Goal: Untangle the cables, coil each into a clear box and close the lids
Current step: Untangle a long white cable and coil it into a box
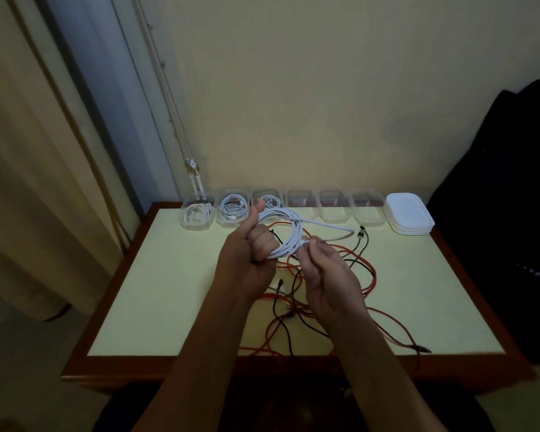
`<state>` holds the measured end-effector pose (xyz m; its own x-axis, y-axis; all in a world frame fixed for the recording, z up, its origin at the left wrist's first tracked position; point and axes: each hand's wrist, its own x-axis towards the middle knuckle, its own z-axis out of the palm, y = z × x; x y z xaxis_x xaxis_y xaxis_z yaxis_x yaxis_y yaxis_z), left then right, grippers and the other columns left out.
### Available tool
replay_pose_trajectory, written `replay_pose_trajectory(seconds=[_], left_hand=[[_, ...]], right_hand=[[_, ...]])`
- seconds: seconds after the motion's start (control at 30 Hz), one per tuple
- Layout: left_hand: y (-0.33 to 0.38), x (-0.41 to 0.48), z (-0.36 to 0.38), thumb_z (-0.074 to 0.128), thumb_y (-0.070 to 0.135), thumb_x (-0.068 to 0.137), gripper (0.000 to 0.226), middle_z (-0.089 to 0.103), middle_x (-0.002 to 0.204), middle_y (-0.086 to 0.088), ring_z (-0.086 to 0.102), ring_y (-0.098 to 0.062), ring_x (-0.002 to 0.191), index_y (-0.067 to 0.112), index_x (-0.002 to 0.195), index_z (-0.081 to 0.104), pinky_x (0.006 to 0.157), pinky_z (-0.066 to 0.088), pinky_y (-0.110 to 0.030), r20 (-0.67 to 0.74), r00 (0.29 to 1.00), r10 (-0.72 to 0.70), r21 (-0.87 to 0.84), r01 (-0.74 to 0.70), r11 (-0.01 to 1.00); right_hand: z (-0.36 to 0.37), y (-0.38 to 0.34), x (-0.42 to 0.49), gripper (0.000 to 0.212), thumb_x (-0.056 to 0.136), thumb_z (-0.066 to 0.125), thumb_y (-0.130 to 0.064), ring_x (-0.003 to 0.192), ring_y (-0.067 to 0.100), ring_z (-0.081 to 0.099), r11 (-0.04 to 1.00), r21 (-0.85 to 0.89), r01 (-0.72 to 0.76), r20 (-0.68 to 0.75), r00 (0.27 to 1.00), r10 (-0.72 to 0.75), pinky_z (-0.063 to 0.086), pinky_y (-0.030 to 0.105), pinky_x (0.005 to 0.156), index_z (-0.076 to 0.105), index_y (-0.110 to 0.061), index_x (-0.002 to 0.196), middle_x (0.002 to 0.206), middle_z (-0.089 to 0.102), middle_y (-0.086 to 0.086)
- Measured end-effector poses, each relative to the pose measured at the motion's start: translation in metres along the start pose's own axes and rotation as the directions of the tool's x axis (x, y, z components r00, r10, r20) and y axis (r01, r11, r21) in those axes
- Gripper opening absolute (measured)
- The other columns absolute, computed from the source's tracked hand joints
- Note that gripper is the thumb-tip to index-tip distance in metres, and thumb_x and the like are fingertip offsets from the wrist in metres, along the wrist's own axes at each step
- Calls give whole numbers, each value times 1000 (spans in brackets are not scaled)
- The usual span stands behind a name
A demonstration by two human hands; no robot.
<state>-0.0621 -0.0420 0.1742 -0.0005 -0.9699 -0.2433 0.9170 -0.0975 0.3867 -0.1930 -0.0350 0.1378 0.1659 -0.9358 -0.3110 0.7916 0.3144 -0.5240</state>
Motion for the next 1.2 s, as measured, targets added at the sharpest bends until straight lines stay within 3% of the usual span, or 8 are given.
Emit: replay_pose_trajectory(seconds=[0.27, 0.4, 0.57, 0.67, 0.8, 0.9, 1.03, 1.2], left_hand=[[-3, 0, 0, 39, 21, 106, 28, 23, 38, 7, 22, -6, 27, 10, 98, 63, 31, 18, -17, 27, 1000, 14, 20, -14, 1000], [-6, 2, -7, 46, 23, 105, 24, 22, 41, 8, 20, -5, 30, 10, 107, 66, 33, 21, -16, -79, 994, 70, 156, -57, 986], [-13, 3, -13, 48, 24, 105, 26, 21, 46, 8, 20, -4, 37, 11, 117, 66, 52, 22, -22, -124, 975, 187, 361, -131, 924], [-21, 3, -20, 51, 24, 103, 23, 30, 52, 4, 27, -8, 44, 12, 112, 69, 51, 22, -28, -79, 953, 292, 554, -201, 808], [-25, 0, -28, 45, 17, 104, 27, 44, 57, 2, 46, -11, 51, 13, 117, 68, 54, 43, -28, -25, 973, 227, 584, -170, 793], [-16, -4, -32, 43, 9, 103, 28, 68, 87, -8, 69, -21, 72, 9, 120, 65, 66, 58, -32, -25, 997, 76, 629, -43, 776], [-9, 0, -35, 42, 7, 87, 43, 52, 68, -9, 49, -16, 53, 3, 129, 52, 58, 44, -29, -85, 979, -186, 475, 203, 856], [-11, 6, -31, 40, 19, 104, 25, 23, 41, 8, 20, -4, 31, 8, 110, 61, 36, 23, -19, -94, 989, -111, 413, 140, 900]], right_hand=[[5, 10, -1, 35, 99, 57, -3, 95, 15, 73, 998, 39, 55, -102, 993, -51, 57, 15, 68, 54, 12, 130, 128, 65, 25], [9, 13, -12, 23, 99, 52, -1, 93, 16, 72, 990, -135, 28, 15, 1000, -26, 59, 19, 73, 64, 4, 118, 108, 73, 15], [9, 16, -23, 36, 99, 47, -29, 105, 26, 60, 956, -287, -57, 79, 993, 83, 43, 41, 87, 68, -8, 120, 115, 70, 12], [5, 19, -15, 44, 99, 48, -47, 115, 2, 58, 971, -203, -127, 82, 986, 146, 45, 28, 102, 65, -14, 122, 113, 65, -8], [5, 8, -18, 25, 105, 48, -17, 62, 9, 54, 948, -310, -76, 103, 988, 113, 46, 25, 53, 63, 1, 111, 82, 61, 5], [1, -13, -16, 17, 104, 48, -9, 52, 9, 44, 847, -521, -105, 68, 984, 163, 38, 22, 45, 61, 1, 98, 72, 58, 3], [-6, -25, -7, 14, 104, 48, -7, 50, 9, 30, 762, -626, -162, 49, 968, 247, 30, 20, 42, 60, -1, 100, 68, 43, 4], [-12, -30, -5, 14, 99, 59, -7, 50, 13, 31, 635, -770, 60, 221, 959, 178, 31, 23, 45, 72, 0, 95, 78, 60, 16]])
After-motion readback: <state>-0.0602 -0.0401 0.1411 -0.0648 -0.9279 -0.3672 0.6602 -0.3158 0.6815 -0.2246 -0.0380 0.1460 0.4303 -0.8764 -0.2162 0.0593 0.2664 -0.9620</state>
